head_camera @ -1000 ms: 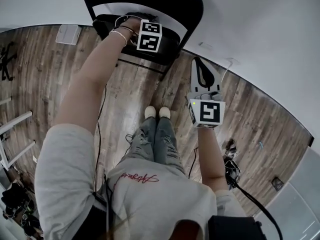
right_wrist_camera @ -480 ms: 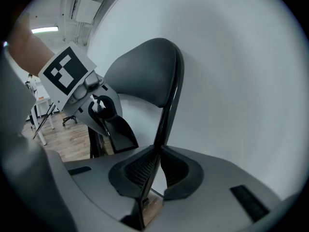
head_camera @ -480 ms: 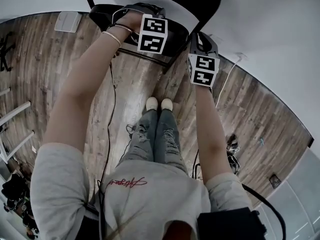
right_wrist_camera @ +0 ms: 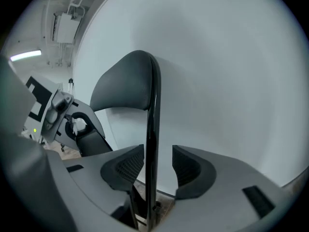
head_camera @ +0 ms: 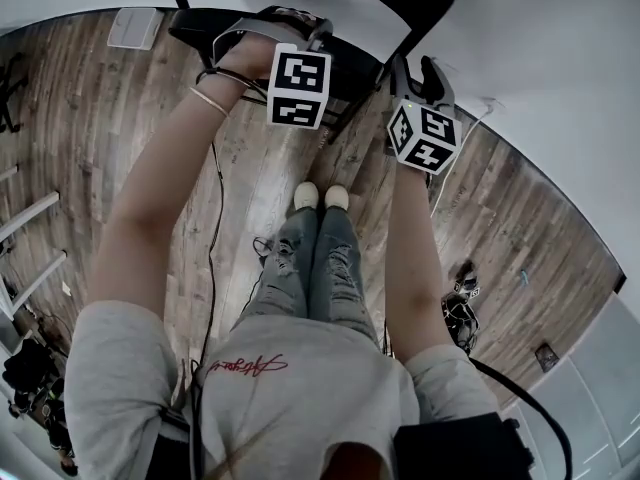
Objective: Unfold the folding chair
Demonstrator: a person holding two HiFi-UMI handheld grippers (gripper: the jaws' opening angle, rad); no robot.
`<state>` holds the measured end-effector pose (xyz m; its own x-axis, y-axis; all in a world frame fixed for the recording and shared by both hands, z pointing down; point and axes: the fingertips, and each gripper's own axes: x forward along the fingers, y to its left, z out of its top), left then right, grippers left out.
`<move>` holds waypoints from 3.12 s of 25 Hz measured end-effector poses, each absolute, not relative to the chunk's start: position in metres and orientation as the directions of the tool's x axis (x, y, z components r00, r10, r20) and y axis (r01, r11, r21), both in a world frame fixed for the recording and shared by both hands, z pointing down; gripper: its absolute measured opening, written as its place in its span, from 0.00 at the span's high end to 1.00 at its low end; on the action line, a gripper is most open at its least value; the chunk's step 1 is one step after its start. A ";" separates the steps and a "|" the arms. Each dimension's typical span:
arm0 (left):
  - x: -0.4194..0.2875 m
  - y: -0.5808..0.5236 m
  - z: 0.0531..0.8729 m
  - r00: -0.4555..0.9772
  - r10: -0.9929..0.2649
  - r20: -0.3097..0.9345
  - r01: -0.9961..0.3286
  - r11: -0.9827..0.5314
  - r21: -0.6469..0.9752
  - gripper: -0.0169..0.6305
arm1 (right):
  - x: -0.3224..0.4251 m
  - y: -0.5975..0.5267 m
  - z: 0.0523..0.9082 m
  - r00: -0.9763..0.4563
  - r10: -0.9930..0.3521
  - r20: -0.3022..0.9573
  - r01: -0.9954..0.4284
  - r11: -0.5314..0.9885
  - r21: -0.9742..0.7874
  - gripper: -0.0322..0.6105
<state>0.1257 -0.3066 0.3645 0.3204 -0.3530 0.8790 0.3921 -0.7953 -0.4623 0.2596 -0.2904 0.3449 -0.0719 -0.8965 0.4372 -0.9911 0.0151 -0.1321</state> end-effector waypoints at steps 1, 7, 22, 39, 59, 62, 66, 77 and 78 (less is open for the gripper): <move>0.125 -0.304 0.364 0.328 -0.357 0.875 0.391 -0.792 -0.470 0.75 | 0.256 -0.291 0.347 -0.098 -0.892 0.442 -0.988 0.033 -0.152 0.68; 0.122 -0.288 0.362 0.359 -0.378 0.853 0.369 -0.782 -0.502 0.76 | 0.248 -0.309 0.365 -0.081 -0.842 0.533 -0.997 0.063 -0.052 0.76; 0.078 -0.192 0.357 0.464 -0.641 0.612 0.242 -0.572 -0.783 0.76 | 0.245 -0.286 0.375 -0.010 -0.890 0.457 -0.998 0.034 0.044 0.75; 0.020 -0.060 0.417 0.542 -0.798 0.264 0.053 -0.280 -0.958 0.73 | 0.230 -0.256 0.409 -0.061 -0.966 0.251 -0.990 0.091 0.110 0.74; -0.028 0.033 0.480 0.553 -0.829 0.079 -0.038 -0.120 -0.992 0.68 | 0.089 -0.031 0.412 -0.156 -0.987 0.038 -0.971 0.160 0.179 0.88; -0.037 0.053 0.494 0.534 -0.840 0.096 -0.035 -0.136 -0.990 0.66 | 0.059 0.009 0.407 -0.225 -0.974 0.038 -0.959 0.229 0.166 0.90; -0.047 0.062 0.500 0.509 -0.859 0.057 -0.061 -0.102 -0.993 0.65 | 0.026 0.046 0.413 -0.278 -0.960 0.027 -0.952 0.279 0.123 0.90; -0.081 0.128 0.562 0.449 -0.892 0.060 -0.070 -0.102 -0.992 0.58 | -0.028 0.118 0.483 -0.453 -0.889 0.062 -0.885 0.457 0.092 0.90; -0.086 0.134 0.571 0.438 -0.895 0.081 -0.059 -0.119 -0.991 0.56 | -0.034 0.122 0.488 -0.465 -0.883 0.065 -0.878 0.470 0.094 0.90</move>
